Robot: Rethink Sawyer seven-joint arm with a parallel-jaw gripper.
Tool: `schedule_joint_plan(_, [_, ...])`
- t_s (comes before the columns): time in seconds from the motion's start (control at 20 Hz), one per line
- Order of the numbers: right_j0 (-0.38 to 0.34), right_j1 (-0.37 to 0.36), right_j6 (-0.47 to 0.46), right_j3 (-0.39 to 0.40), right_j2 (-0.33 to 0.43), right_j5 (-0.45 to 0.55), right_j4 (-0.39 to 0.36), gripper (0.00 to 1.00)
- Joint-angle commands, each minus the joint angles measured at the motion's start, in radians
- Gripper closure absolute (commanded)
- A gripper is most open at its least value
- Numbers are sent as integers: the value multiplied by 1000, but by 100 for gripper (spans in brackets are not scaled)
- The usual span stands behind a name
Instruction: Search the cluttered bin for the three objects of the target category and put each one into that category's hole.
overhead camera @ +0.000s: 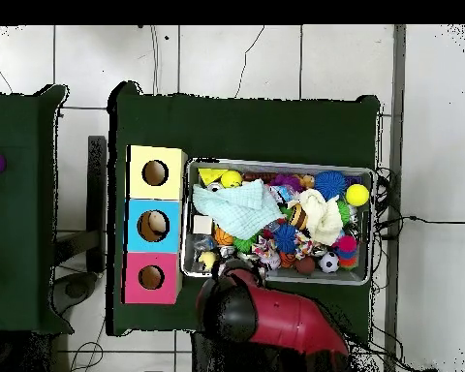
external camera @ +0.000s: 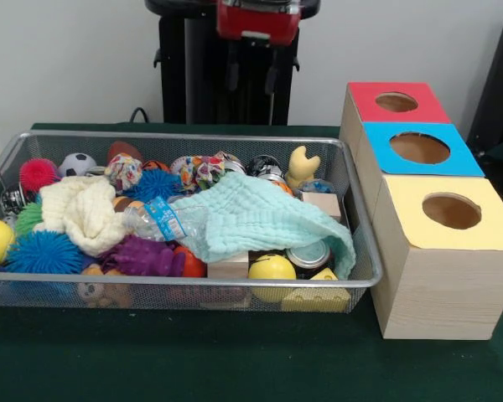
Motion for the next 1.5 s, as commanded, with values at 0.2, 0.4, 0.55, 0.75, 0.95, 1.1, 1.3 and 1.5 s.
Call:
schedule_joint_plan(0.2, [-145,162,50,-67,96,-150,-113,0])
schedule_joint_plan(0.4, [-166,200,57,-83,105,-190,-145,0])
schedule_joint_plan(0.55, [-172,223,59,-97,108,-203,-165,0])
schedule_joint_plan(0.75, [-178,250,64,-111,107,-221,-186,0])
schedule_joint_plan(0.95, [-183,279,77,-123,110,-247,-204,0])
schedule_joint_plan(1.1, [-179,284,85,-126,107,-252,-210,0])
schedule_joint_plan(1.3, [-181,317,89,-142,108,-275,-219,0])
schedule_joint_plan(1.5, [-181,330,94,-154,109,-280,-224,0])
